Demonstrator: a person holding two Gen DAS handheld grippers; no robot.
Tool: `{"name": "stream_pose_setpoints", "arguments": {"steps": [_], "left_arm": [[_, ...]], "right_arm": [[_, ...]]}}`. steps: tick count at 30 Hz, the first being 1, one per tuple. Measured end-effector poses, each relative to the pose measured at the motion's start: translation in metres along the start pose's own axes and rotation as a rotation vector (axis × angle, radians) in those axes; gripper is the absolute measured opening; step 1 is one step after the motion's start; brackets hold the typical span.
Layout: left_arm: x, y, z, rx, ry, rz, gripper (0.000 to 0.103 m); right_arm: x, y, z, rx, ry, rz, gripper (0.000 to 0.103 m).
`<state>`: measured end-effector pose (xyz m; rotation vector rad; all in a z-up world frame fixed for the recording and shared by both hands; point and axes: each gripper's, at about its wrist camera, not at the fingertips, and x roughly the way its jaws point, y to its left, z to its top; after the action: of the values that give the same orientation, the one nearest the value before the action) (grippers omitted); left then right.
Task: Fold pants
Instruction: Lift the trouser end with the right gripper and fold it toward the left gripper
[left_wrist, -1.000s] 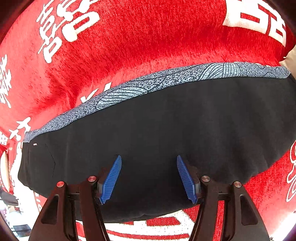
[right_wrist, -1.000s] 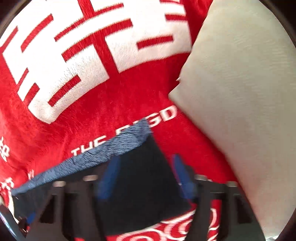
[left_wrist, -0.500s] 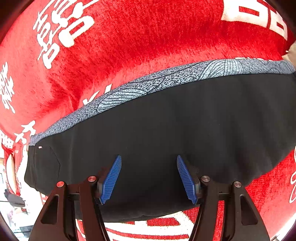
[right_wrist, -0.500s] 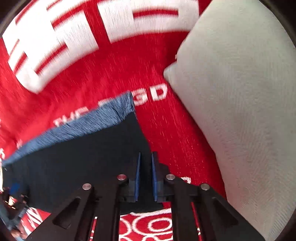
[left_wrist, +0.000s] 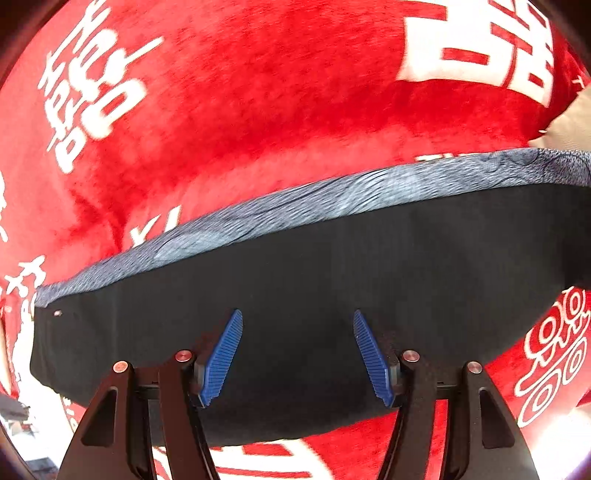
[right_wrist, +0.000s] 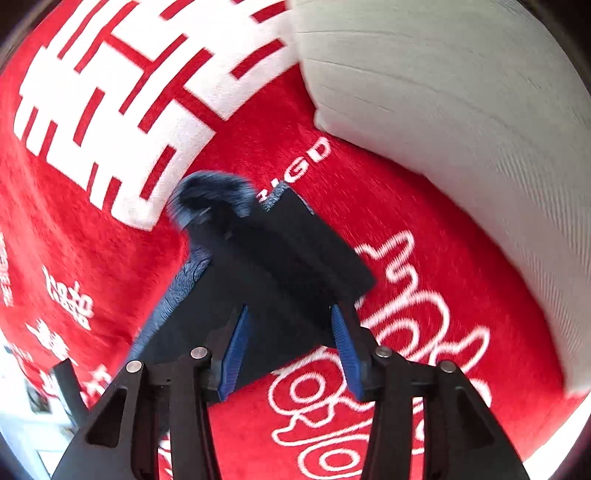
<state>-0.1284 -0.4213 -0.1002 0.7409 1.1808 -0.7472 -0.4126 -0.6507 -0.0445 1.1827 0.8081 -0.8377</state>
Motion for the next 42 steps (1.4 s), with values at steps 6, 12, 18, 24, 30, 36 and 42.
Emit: {"name": "stream_pose_setpoints", "arguments": {"steps": [6, 12, 18, 24, 30, 36, 42], "left_arm": [[0.008, -0.020, 0.009, 0.008, 0.018, -0.026, 0.064], [0.011, -0.018, 0.013, -0.046, 0.028, -0.067, 0.064], [0.025, -0.016, 0.013, -0.072, 0.045, -0.104, 0.068], [0.029, -0.019, 0.009, -0.049, 0.018, -0.095, 0.074], [0.036, -0.012, 0.007, -0.056, 0.029, -0.098, 0.082], [-0.001, -0.010, 0.014, -0.073, -0.026, -0.217, 0.050], [0.034, -0.024, -0.013, -0.075, 0.006, -0.253, 0.043]], "right_arm": [[-0.031, 0.002, 0.004, 0.024, -0.158, -0.167, 0.062], [-0.009, -0.017, 0.001, 0.113, -0.035, 0.013, 0.062], [0.018, -0.042, -0.023, 0.279, -0.020, 0.226, 0.062], [0.024, -0.050, -0.022, 0.330, -0.097, 0.290, 0.062], [0.032, -0.035, -0.001, 0.303, -0.130, 0.315, 0.062], [0.021, -0.004, 0.012, 0.171, -0.075, 0.166, 0.013], [-0.003, 0.040, 0.014, -0.033, -0.099, 0.123, 0.013]]}}
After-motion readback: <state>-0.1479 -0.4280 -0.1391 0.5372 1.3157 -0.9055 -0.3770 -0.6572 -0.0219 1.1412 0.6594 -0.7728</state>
